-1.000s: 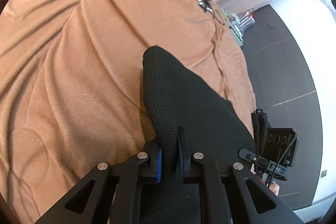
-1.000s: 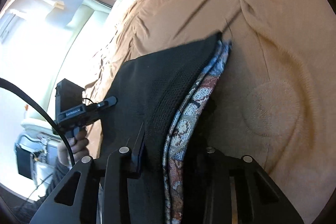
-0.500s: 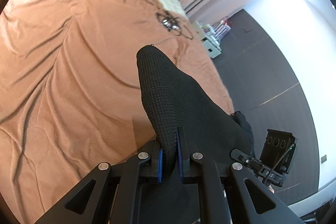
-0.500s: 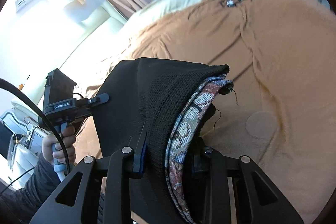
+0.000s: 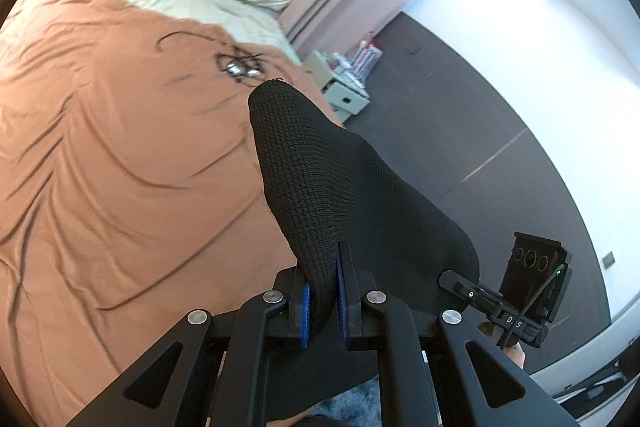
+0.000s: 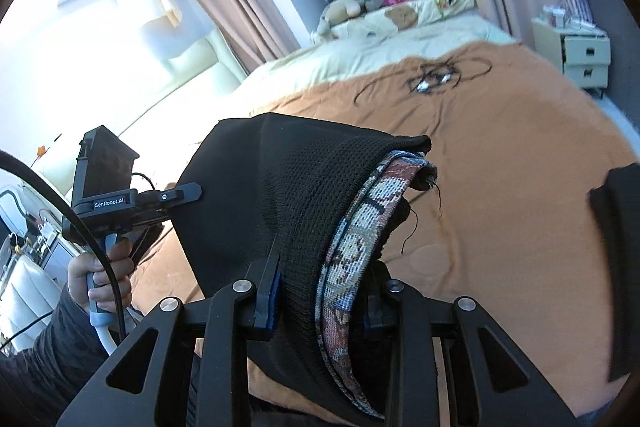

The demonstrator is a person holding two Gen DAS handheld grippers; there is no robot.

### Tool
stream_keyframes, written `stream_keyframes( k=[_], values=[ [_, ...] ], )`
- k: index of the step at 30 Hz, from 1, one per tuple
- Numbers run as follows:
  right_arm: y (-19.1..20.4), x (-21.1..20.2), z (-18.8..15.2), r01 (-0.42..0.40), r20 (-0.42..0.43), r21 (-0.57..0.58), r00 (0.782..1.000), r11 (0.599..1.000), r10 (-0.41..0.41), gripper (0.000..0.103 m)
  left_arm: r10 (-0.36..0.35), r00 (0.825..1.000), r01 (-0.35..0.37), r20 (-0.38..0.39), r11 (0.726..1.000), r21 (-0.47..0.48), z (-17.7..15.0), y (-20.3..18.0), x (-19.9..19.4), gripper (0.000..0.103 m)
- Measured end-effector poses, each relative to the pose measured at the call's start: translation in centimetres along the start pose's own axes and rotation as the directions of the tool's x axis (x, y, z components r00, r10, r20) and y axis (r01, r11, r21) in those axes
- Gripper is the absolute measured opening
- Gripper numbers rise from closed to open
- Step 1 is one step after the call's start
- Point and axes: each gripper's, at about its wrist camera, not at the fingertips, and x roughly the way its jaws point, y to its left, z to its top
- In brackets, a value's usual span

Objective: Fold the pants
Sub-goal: 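Carry the shorts with both tools toward the bed edge by the rug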

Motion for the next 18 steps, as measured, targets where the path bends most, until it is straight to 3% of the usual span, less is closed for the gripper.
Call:
stream_keyframes(
  k=[7, 18],
  values=[
    [-1.6, -7.6, -1.9, 0.059, 0.059, -0.021, 0.997, 0.998, -0.058, 0.026, -0.063, 0.998, 0.065, -0.023, 0.996, 0.058, -0.9, -6.2, 3.2, 0.011],
    [-2.8, -15.1, -4.1, 0.192, 0.112, -0.056, 0.976, 0.98, -0.185, 0.024, -0.139, 0.984, 0.153, -0.112, 0.98, 0.127, -1.5, -13.7, 10.6, 0.011]
  ],
)
